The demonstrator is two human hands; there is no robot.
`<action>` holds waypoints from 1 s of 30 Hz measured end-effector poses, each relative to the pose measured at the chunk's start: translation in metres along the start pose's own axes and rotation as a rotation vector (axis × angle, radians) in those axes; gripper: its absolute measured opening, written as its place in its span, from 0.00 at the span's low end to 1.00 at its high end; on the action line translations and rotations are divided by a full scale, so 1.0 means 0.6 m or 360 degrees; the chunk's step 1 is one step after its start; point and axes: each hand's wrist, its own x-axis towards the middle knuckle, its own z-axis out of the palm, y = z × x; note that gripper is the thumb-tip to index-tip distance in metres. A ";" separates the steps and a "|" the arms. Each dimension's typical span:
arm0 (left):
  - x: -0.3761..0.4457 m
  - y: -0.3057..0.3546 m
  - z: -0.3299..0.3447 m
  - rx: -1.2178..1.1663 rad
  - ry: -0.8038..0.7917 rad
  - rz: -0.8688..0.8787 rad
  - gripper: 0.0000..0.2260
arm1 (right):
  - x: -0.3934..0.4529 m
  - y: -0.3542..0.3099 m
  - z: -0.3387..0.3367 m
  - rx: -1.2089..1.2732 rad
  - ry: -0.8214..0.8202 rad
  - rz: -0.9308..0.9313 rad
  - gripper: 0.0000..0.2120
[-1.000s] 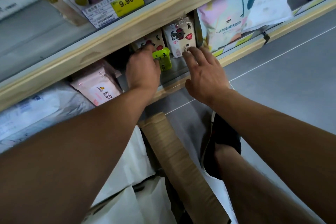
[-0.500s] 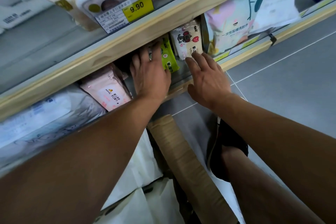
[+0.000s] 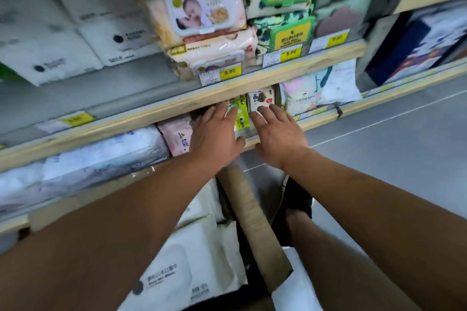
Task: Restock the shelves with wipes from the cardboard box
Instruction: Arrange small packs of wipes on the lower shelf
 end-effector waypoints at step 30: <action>-0.583 -0.416 -0.192 -0.0350 -0.0002 -0.0510 0.30 | -0.195 -0.555 -0.080 -0.0230 -0.0237 -0.0834 0.34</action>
